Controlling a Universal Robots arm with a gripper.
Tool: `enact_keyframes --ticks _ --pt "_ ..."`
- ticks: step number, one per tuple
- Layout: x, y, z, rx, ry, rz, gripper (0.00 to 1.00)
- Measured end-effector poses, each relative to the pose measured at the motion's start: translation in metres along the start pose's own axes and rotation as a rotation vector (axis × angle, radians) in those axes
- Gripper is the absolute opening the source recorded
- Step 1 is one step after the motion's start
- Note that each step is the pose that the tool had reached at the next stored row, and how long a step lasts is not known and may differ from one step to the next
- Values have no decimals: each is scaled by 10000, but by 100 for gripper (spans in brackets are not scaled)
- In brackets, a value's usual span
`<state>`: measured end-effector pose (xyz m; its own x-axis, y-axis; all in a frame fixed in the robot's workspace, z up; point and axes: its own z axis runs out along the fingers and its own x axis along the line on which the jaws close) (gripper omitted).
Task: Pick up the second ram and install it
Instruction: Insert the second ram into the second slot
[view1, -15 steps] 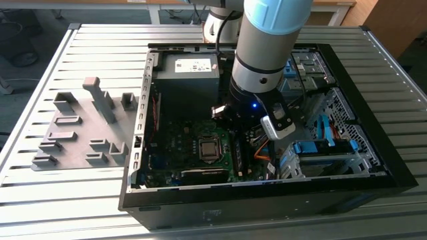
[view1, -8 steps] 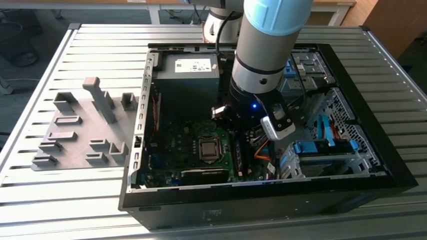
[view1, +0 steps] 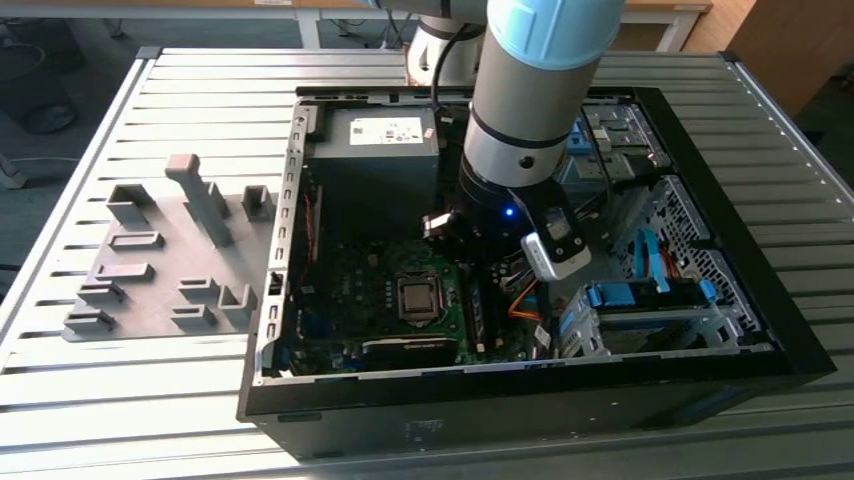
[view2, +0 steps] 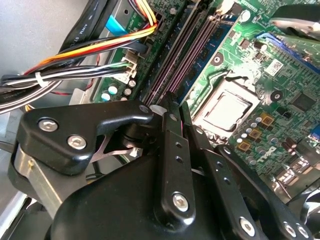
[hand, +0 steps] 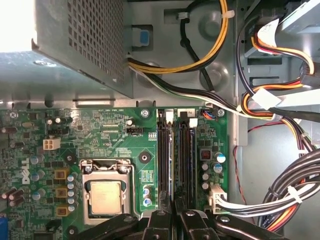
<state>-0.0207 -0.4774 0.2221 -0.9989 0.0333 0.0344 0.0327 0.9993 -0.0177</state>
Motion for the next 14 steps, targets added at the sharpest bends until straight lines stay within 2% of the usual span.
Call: enact_keyframes --ticks 6,14 --pt "0 3 1 99 -2 13 14" --pt "0 18 25 104 -3 15 14"
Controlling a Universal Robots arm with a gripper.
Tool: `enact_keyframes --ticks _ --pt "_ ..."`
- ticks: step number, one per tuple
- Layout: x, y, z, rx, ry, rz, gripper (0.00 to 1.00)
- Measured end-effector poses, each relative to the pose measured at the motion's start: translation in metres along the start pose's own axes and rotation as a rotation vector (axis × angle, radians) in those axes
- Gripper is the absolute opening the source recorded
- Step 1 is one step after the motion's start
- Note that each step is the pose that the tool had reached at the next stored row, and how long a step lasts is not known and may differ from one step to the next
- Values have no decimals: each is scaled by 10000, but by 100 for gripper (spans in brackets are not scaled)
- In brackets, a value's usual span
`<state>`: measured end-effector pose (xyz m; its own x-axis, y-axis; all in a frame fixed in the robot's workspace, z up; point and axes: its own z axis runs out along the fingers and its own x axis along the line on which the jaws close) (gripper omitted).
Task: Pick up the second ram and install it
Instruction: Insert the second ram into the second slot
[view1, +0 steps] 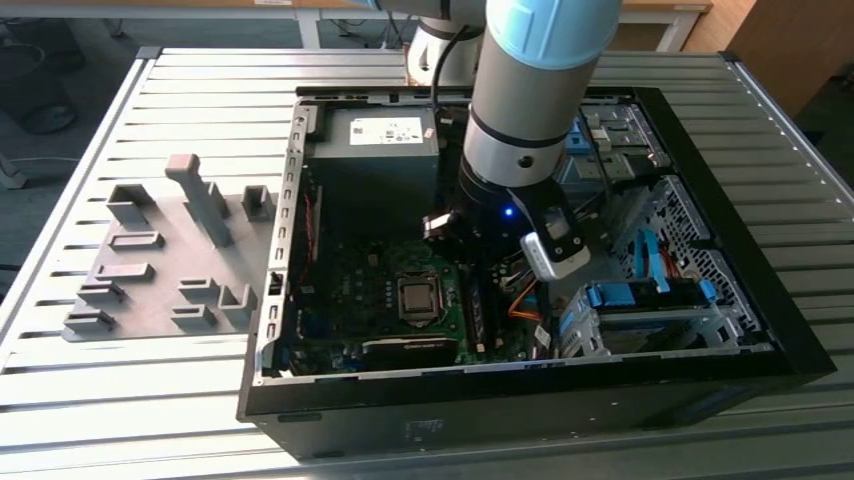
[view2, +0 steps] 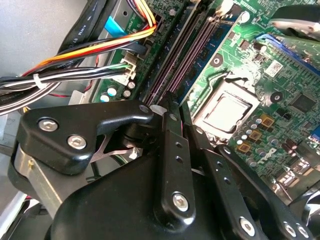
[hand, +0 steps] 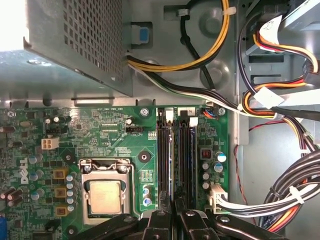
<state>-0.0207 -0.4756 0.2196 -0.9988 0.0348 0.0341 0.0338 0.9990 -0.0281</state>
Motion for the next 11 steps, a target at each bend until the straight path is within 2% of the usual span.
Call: enact_keyframes --ticks 11 --pt "-1 24 44 2 1 0 14"
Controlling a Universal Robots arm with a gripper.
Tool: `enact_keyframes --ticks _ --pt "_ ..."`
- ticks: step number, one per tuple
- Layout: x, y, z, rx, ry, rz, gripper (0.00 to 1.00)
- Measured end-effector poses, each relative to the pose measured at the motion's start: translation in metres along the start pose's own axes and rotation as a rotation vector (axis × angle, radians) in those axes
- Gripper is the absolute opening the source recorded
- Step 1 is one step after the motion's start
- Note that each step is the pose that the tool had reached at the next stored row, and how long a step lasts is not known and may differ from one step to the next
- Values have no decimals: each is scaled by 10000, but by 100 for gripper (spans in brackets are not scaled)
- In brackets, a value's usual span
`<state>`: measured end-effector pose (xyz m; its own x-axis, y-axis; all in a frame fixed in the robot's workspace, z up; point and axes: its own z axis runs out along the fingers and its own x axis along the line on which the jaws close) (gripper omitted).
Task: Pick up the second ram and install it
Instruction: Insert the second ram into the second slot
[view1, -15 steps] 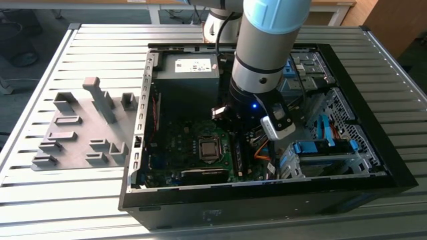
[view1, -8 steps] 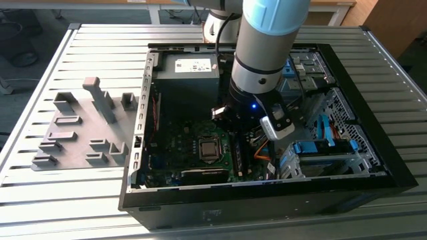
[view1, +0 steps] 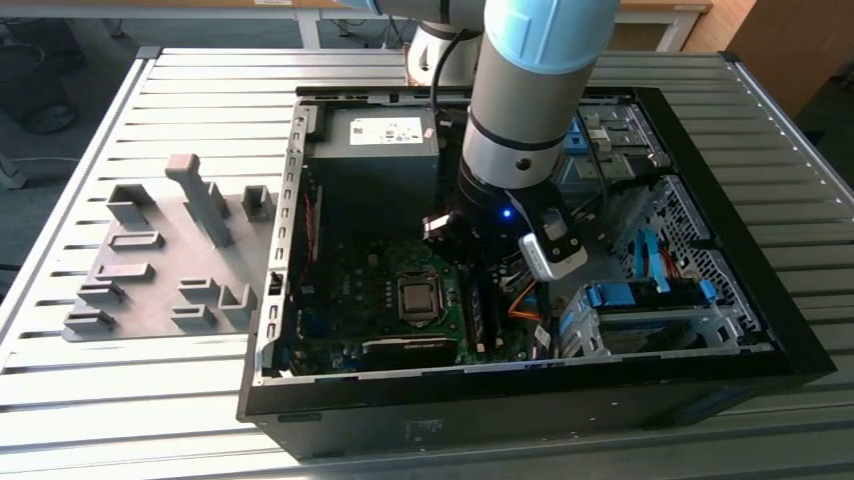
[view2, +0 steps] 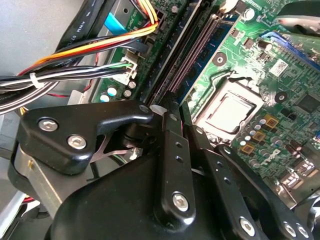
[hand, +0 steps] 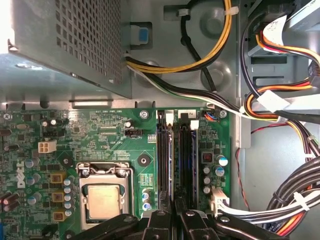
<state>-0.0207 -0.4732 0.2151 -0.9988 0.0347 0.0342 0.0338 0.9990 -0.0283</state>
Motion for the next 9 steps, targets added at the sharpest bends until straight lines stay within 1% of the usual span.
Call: enact_keyframes --ticks 9 --pt "0 6 14 0 1 0 14"
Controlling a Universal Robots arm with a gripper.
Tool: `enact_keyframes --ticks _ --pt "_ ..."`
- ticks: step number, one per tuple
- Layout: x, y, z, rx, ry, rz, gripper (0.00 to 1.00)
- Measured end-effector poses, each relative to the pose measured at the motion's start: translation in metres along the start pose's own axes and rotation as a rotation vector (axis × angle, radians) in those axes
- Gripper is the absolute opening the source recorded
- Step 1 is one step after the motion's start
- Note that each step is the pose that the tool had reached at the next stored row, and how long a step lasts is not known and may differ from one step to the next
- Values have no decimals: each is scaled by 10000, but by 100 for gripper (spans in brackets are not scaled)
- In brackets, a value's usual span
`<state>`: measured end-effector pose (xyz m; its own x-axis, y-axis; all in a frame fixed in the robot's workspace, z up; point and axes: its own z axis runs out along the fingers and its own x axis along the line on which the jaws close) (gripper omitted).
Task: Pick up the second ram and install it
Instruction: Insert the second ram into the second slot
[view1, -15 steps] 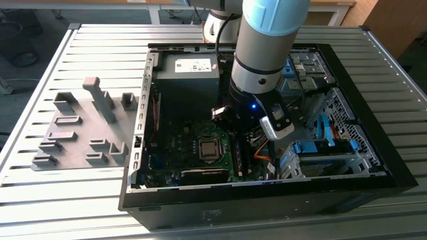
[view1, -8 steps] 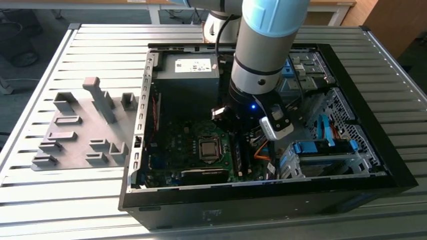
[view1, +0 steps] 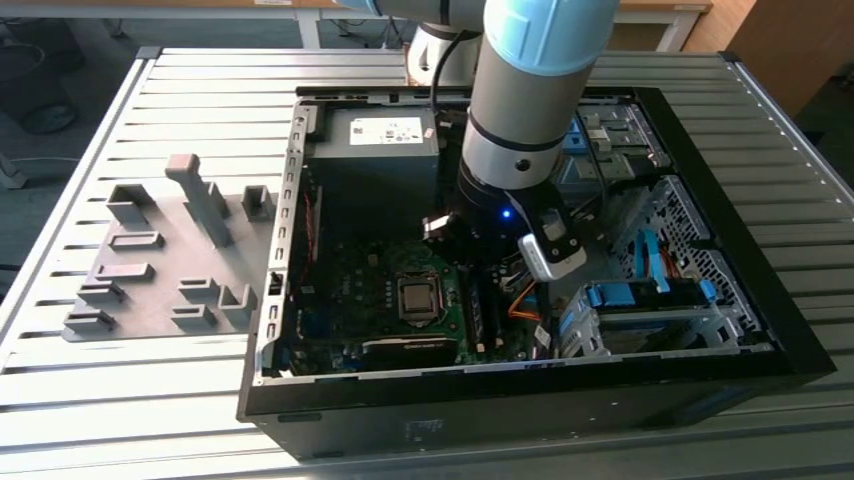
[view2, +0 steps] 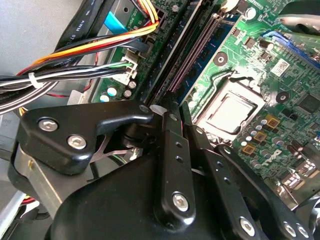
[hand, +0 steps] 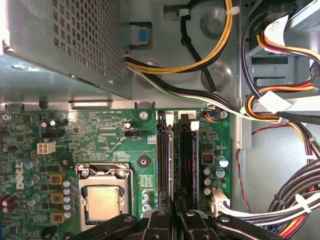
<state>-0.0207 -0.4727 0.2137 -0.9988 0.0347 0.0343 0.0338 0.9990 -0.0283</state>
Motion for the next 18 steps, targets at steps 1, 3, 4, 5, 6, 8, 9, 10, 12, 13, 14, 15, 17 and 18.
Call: enact_keyframes --ticks 1,3,4,5,6,8,9,10,12,13,14,15,17,18 --pt "0 1 2 -1 -1 0 14" --pt "0 1 5 -1 0 0 14" --pt "0 2 7 -1 -1 0 14" --pt "0 2 9 -1 0 0 14" --pt "0 2 12 -1 -1 0 14" --pt "-1 2 14 -1 0 0 14" --pt "-1 2 16 -1 -1 0 14" --pt "-1 2 16 -1 -1 1 14" --pt "-2 2 17 -1 -1 -1 14" --pt "-4 2 17 0 -1 -7 14" --pt "-4 2 18 0 -1 -12 14" --pt "-4 2 18 0 -1 -16 14" --pt "-5 2 19 0 -1 -25 14" --pt "-5 3 20 0 -1 -31 14"
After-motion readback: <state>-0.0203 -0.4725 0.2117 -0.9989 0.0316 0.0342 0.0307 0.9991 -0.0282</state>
